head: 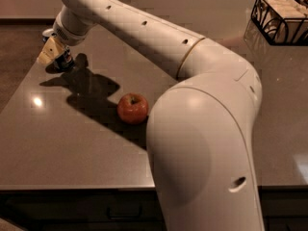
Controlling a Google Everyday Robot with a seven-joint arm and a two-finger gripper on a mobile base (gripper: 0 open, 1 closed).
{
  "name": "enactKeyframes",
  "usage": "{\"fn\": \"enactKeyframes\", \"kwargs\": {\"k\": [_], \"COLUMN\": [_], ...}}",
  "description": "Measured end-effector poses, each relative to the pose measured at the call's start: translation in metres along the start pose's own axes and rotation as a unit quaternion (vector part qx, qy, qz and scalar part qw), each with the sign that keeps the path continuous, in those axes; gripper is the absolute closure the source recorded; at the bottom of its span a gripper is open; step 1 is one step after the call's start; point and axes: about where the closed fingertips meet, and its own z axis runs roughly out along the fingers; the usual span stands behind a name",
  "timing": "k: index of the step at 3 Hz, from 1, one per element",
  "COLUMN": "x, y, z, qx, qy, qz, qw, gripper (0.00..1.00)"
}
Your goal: Move pepsi can near sponge
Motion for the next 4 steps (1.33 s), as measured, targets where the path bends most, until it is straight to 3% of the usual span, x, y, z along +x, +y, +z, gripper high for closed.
{"fn": "enactKeyframes", "kwargs": {"k": [1, 4], "x": [-0.011, -0.013], "y": [0.007, 0.001], "z": [0.01, -0.007], "qx": [-0.009, -0.002], "qy": [-0.003, -0.026], "qz": [-0.005, 0.017], "qw": [0.9999, 0.9995], "gripper": [0.0, 0.65]}}
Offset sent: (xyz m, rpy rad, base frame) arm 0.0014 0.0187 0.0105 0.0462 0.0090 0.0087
